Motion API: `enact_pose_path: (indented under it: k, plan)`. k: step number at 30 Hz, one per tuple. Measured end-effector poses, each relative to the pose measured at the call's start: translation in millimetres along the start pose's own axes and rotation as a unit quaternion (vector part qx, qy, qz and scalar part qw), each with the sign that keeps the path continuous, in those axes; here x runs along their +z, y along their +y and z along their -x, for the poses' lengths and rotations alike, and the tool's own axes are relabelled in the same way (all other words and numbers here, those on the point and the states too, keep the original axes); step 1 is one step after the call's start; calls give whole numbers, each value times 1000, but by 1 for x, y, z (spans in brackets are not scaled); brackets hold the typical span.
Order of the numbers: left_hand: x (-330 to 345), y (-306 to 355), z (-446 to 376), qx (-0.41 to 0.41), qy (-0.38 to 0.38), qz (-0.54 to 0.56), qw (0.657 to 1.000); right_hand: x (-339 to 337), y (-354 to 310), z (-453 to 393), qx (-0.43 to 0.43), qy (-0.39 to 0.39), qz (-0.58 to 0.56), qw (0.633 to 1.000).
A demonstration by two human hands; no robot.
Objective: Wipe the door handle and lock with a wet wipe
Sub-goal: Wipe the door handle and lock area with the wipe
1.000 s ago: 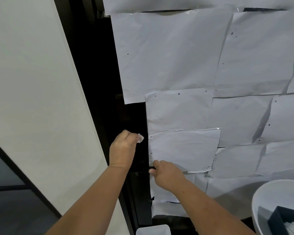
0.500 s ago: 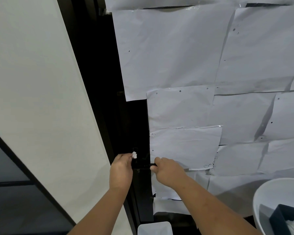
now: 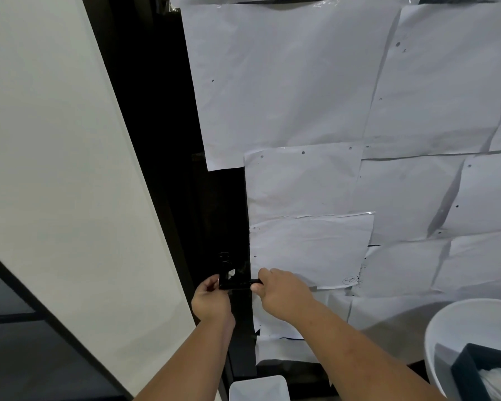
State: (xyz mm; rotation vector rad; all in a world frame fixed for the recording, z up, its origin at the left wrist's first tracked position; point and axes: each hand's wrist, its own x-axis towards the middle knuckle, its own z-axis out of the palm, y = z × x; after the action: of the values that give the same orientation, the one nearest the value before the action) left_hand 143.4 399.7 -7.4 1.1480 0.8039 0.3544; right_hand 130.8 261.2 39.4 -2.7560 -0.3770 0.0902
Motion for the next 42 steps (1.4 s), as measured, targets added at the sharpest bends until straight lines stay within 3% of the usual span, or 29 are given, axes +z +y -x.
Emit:
enact_pose_path:
  k: [4, 10, 14, 17, 22, 27, 32, 42]
  plan:
    - [12, -1, 4, 5, 3, -3, 1000, -1, 0, 0, -4, 3, 1, 1000]
    - [23, -7, 6, -35, -69, 76, 994, 2, 5, 0, -11, 6, -2, 1000]
    - [28, -13, 8, -8, -143, 42, 989, 0, 5, -2, -7, -7, -11, 1000]
    - [29, -9, 11, 22, -86, 38, 995, -1, 4, -2, -11, -12, -11, 1000]
    - [22, -3, 11, 29, -104, -10, 994, -1, 3, -2, -4, -5, -7, 1000]
    - [10, -18, 0, 14, -69, -114, 991, -2, 3, -1, -4, -5, -1, 1000]
    - [23, -1, 17, 40, -109, -40, 992, -3, 1, 0, -3, 0, -2, 1000]
    - [12, -7, 5, 0, -33, 1, 999, -2, 2, -1, -7, -4, 0, 1000]
